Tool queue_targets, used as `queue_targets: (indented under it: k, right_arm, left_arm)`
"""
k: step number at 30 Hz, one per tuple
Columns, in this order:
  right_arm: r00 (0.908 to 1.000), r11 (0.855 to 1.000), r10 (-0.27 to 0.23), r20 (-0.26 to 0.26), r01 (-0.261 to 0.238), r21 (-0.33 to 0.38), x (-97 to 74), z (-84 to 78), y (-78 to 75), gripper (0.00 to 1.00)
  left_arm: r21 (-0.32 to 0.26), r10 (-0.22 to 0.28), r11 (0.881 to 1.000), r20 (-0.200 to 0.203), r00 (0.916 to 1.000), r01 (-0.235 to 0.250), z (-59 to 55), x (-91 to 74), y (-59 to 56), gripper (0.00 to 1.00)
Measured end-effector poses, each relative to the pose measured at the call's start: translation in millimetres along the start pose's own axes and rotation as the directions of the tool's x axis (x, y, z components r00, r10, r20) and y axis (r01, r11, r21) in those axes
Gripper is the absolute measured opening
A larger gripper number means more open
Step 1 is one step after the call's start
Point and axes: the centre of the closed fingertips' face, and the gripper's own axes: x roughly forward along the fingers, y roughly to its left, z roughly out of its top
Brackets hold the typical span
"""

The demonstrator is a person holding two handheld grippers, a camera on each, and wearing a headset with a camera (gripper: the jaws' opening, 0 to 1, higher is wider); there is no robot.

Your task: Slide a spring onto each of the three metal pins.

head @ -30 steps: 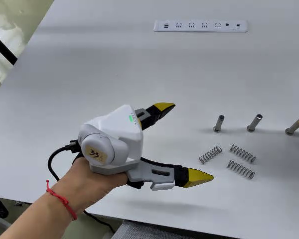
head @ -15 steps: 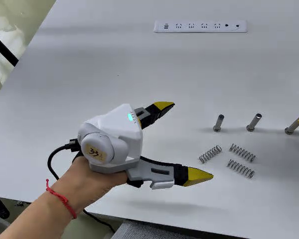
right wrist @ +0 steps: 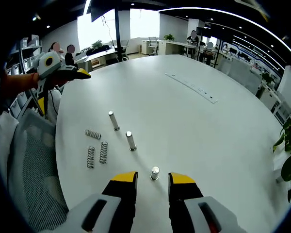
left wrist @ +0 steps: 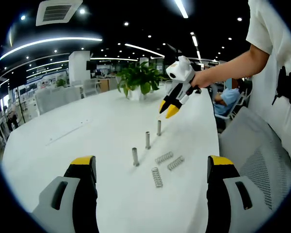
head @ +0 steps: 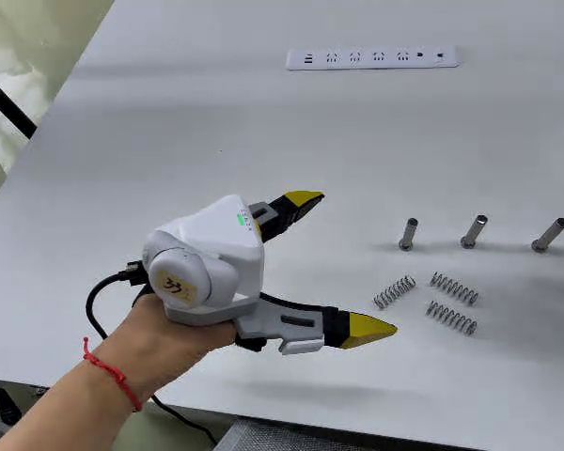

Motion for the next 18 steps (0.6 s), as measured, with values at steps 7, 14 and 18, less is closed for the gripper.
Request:
queue_targets:
  k: [7, 14, 18]
  right_arm:
    - [0.9993, 1.000, 0.013, 0.034, -0.013, 0.020, -14.7, -6.7, 10.1, 0.33]
    - [0.9978, 0.999, 0.026, 0.061, -0.028, 0.034, -27.8, -17.6, 19.0, 0.42]
    - [0.9964, 0.999, 0.033, 0.079, -0.036, 0.037, -34.8, -22.5, 23.5, 0.49]
  left_arm:
    - [0.014, -0.004, 1.000, -0.004, 1.0000, 0.004, 3.4, -0.3, -0.5, 0.94]
    - [0.032, -0.008, 0.999, -0.014, 0.9999, 0.008, 6.6, -0.2, -0.6, 0.94]
    - [0.041, -0.011, 0.999, -0.023, 0.9997, 0.012, 7.5, -0.7, -1.6, 0.94]
